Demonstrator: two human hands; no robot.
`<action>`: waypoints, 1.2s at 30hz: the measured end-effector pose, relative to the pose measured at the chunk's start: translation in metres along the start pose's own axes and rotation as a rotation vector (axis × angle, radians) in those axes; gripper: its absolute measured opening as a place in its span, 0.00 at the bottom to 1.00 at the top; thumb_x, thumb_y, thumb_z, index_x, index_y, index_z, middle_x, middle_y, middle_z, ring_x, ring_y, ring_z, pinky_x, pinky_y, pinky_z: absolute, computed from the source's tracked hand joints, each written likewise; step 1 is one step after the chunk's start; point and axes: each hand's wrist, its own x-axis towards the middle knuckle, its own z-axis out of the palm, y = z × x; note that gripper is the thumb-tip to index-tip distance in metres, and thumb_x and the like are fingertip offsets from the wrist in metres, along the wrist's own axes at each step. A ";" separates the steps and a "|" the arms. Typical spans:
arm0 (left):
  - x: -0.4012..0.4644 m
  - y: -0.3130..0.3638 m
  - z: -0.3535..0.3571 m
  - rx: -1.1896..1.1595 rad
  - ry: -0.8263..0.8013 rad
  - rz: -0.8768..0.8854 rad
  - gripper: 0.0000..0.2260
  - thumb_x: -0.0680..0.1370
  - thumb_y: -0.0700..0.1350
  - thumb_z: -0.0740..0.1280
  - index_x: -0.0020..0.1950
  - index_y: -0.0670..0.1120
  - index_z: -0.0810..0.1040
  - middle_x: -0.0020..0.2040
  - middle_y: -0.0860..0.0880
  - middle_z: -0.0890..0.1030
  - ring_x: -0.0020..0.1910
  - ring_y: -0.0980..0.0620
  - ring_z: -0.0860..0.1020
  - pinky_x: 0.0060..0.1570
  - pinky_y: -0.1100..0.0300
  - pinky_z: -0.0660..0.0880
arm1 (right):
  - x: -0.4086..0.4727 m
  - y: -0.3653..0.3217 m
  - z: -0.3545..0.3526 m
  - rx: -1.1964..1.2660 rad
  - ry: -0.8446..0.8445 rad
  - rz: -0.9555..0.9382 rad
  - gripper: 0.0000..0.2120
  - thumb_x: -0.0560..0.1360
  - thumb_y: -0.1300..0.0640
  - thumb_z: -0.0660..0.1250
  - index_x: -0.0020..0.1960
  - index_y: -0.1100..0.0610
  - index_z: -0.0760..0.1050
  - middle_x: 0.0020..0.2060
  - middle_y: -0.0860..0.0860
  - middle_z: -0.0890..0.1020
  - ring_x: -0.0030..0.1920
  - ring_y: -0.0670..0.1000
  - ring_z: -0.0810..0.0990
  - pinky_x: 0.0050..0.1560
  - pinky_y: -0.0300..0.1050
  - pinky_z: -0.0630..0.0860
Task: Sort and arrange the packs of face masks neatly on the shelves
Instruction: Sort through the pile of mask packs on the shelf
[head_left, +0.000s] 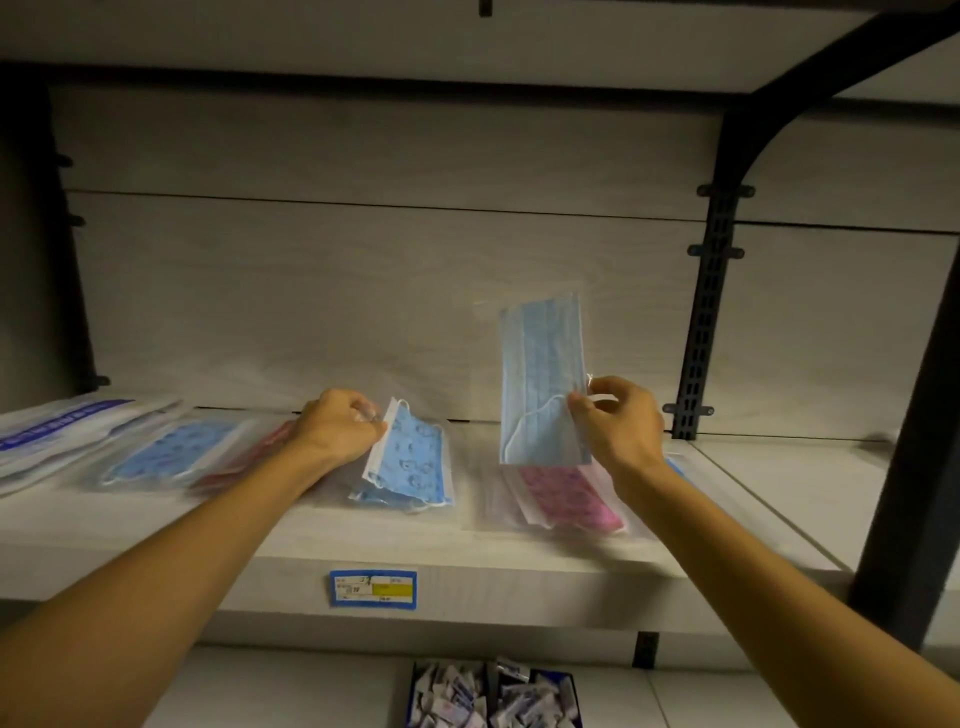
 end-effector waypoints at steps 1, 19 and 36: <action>0.001 -0.001 -0.001 0.013 0.007 0.003 0.05 0.73 0.42 0.71 0.48 0.45 0.81 0.52 0.47 0.82 0.54 0.46 0.78 0.54 0.60 0.71 | 0.001 0.001 0.001 0.011 -0.007 0.012 0.11 0.75 0.53 0.69 0.57 0.55 0.78 0.46 0.53 0.83 0.46 0.54 0.82 0.54 0.55 0.80; -0.014 -0.020 -0.052 0.379 0.216 0.152 0.13 0.73 0.53 0.71 0.55 0.52 0.77 0.51 0.51 0.81 0.54 0.46 0.77 0.53 0.56 0.73 | 0.007 -0.031 0.034 0.172 -0.112 -0.046 0.11 0.75 0.56 0.71 0.56 0.56 0.76 0.47 0.56 0.82 0.47 0.57 0.81 0.49 0.51 0.79; 0.015 -0.120 -0.196 0.574 0.334 0.228 0.10 0.75 0.42 0.66 0.55 0.47 0.79 0.47 0.49 0.82 0.50 0.44 0.77 0.53 0.52 0.74 | -0.035 -0.103 0.167 0.253 -0.224 0.027 0.11 0.74 0.59 0.72 0.54 0.57 0.75 0.47 0.55 0.79 0.41 0.51 0.79 0.48 0.47 0.80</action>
